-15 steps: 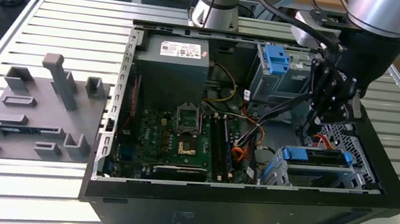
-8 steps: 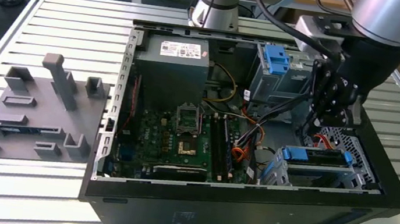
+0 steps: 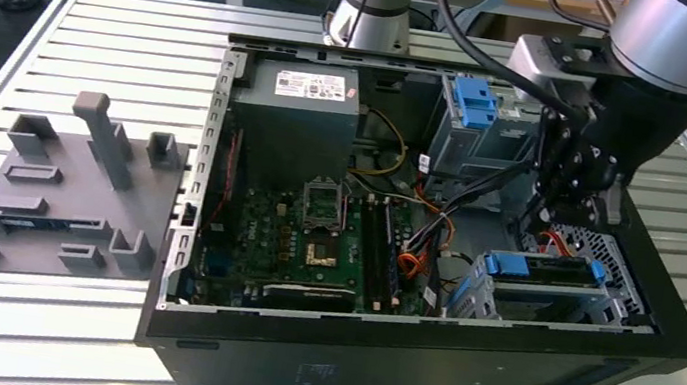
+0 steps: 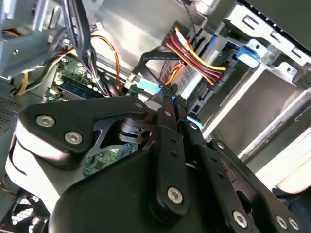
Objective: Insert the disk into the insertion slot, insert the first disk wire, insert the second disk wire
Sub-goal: 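Insert the second disk wire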
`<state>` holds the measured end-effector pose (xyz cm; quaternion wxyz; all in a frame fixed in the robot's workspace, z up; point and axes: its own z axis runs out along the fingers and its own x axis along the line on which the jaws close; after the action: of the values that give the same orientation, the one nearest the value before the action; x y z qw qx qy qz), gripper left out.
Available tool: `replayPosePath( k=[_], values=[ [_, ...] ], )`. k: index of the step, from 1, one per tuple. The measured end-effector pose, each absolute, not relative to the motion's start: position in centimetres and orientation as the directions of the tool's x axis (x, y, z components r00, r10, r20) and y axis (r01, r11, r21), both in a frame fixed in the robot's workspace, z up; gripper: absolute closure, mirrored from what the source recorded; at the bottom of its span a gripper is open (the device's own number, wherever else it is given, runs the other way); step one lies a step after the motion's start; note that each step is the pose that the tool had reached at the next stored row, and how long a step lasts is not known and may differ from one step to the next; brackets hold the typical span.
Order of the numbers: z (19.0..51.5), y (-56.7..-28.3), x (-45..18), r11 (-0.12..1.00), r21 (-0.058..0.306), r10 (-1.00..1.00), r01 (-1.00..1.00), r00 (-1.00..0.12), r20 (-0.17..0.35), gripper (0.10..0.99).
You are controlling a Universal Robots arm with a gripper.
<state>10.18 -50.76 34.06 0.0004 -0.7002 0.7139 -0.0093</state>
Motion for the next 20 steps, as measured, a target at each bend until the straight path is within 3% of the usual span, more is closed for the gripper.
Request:
replayPosePath(
  k=[20],
  values=[
    [33.7, -52.4, 10.2, 0.019, -0.014, -1.000, -1.000, -0.019, 0.013, 0.937]
  ],
)
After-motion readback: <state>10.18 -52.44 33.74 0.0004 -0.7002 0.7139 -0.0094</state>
